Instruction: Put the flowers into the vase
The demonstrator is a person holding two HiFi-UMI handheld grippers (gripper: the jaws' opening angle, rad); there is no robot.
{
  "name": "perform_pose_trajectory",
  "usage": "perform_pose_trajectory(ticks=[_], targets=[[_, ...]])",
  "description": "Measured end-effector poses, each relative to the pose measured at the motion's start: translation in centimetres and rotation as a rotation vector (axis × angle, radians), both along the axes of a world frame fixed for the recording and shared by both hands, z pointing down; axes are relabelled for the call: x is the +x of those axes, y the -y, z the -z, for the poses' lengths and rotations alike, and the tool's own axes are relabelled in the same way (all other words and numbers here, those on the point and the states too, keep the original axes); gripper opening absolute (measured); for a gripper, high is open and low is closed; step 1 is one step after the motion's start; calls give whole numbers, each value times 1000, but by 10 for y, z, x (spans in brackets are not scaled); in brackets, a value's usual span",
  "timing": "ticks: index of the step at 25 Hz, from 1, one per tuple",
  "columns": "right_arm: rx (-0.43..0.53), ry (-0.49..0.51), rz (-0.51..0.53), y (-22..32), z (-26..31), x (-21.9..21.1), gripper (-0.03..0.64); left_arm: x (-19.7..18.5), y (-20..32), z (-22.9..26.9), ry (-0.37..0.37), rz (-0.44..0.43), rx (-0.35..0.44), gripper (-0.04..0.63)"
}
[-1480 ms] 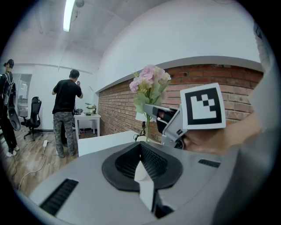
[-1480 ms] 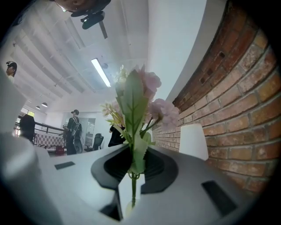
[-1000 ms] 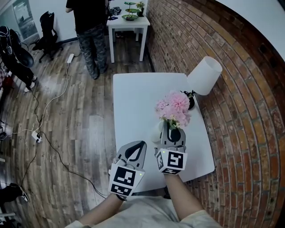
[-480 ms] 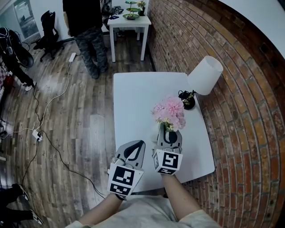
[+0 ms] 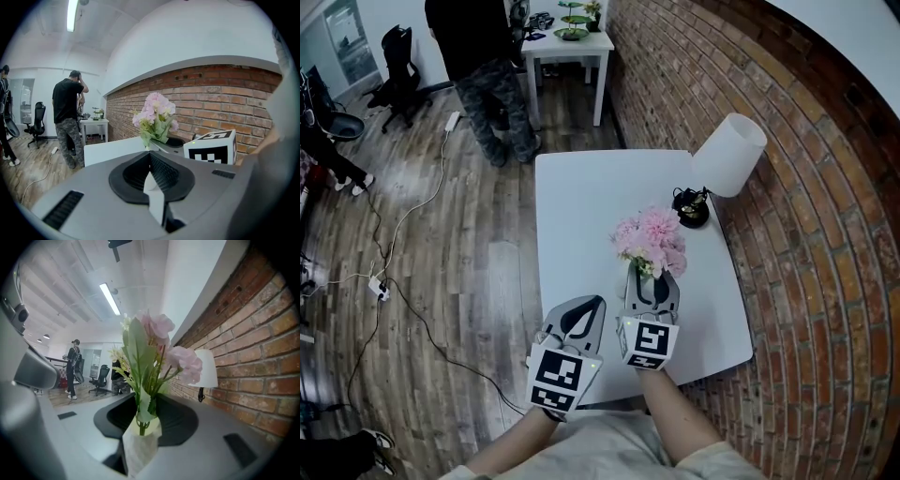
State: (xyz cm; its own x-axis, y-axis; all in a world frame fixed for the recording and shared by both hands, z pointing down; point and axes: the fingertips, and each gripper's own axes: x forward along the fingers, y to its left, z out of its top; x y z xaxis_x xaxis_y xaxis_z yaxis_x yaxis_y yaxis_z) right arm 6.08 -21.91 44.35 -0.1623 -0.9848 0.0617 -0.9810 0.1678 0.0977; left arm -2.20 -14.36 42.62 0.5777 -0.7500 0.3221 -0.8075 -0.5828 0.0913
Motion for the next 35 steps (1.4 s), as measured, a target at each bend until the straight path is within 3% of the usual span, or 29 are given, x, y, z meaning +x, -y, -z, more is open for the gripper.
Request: perform_pose_trajectory(ticks=[21,35], targets=[[-113,-34,-70,-23,-22,5,183,9,-10,6,-9,-27,18,9],[-156,-31,-60,-43,-34,1,204,11,-19,13,-14,-42,32,8]])
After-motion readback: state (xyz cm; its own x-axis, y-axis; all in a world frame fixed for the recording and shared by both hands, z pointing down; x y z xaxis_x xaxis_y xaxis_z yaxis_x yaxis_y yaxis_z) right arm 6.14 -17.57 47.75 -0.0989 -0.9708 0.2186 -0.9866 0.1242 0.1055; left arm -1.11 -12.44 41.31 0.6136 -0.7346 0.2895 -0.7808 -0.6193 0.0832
